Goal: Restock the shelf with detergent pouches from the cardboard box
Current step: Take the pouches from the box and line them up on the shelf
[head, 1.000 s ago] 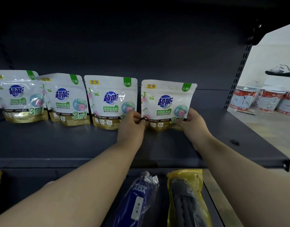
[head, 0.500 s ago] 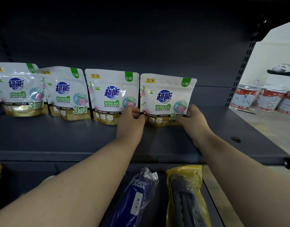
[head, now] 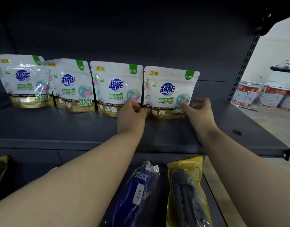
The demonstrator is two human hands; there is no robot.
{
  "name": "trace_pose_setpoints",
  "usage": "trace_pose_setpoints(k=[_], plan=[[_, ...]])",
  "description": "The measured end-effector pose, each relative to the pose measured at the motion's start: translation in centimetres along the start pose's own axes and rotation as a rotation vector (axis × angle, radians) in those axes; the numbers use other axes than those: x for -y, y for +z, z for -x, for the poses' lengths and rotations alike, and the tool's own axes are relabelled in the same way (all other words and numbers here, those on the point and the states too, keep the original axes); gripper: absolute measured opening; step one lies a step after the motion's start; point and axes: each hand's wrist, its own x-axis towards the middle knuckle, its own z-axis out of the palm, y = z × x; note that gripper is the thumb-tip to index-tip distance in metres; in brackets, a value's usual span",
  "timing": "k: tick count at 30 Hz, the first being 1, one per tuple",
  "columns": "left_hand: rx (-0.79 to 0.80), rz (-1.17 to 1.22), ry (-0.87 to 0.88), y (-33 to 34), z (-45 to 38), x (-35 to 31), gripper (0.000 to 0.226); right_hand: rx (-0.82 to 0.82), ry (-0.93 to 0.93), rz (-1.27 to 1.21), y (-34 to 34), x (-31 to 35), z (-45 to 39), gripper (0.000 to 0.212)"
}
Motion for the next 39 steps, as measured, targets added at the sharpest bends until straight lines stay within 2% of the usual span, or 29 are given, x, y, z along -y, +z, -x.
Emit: trace_pose_setpoints(k=[2,3,6,9,11,16,20,27,32,36,39], plan=[[0.015,0.028,-0.017,-0.7,0.5,0.1,0.007,-0.041,0.005,-0.05,-0.4,0.2,1.1,0.061],[0.021,0.05,-0.028,-1.1,0.9,0.2,0.005,-0.065,-0.012,-0.059,-0.6,0.2,1.9,0.058],[0.026,0.102,-0.015,-2.7,3.0,0.4,0.007,-0.084,-0.067,-0.076,-0.7,0.9,5.0,0.031],[0.035,0.196,0.009,-4.8,6.1,0.6,0.01,0.051,-0.07,-0.148,0.0,1.7,8.5,0.012],[0.047,0.252,-0.045,-6.3,8.3,1.4,0.009,0.172,-0.056,-0.189,0.8,2.0,11.0,0.005],[0.079,0.223,-0.167,-9.9,13.1,5.9,0.001,0.43,-0.006,-0.149,2.5,0.5,17.5,0.003],[0.122,0.147,-0.29,-13.1,17.2,10.7,0.007,0.568,0.138,-0.1,3.3,-3.0,22.4,0.009],[0.383,-0.169,-0.493,-18.0,25.2,19.7,0.004,0.943,0.29,0.161,4.4,-10.7,30.5,0.006],[0.749,-0.379,-0.634,-18.4,29.1,24.6,0.006,1.178,0.459,0.392,4.9,-15.5,35.1,0.009],[0.885,-0.552,-0.704,-16.7,30.5,28.6,0.008,1.27,0.524,0.625,6.2,-19.8,36.9,0.01],[0.931,-0.602,-0.8,-15.5,30.7,31.5,0.02,1.285,0.521,0.79,7.7,-22.3,37.8,0.019]])
